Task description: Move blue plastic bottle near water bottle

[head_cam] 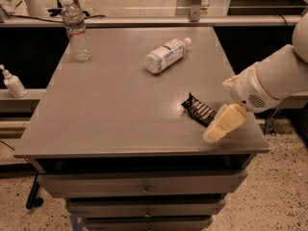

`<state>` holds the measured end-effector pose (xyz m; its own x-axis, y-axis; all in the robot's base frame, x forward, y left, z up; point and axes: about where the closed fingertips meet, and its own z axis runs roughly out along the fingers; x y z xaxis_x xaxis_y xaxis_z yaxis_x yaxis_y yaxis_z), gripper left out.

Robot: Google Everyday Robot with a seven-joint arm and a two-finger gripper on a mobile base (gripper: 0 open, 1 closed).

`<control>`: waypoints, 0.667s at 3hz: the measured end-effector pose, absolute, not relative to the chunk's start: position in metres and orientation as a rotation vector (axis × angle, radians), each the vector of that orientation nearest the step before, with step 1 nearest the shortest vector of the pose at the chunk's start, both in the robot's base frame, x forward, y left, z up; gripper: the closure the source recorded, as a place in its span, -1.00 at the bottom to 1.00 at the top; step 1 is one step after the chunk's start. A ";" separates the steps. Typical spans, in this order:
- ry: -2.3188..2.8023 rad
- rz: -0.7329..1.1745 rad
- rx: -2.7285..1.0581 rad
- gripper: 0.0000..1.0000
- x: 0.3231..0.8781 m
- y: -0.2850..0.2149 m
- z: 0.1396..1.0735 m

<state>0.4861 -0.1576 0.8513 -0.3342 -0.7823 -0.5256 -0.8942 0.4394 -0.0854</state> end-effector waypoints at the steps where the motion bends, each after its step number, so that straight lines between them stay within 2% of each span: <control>1: 2.203 0.317 -1.384 -0.66 0.492 -0.151 0.843; 2: 2.215 0.333 -1.371 -0.20 0.492 -0.147 0.836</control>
Offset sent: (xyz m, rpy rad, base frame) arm 0.0078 0.0117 -0.0235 0.0385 0.0355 -0.0401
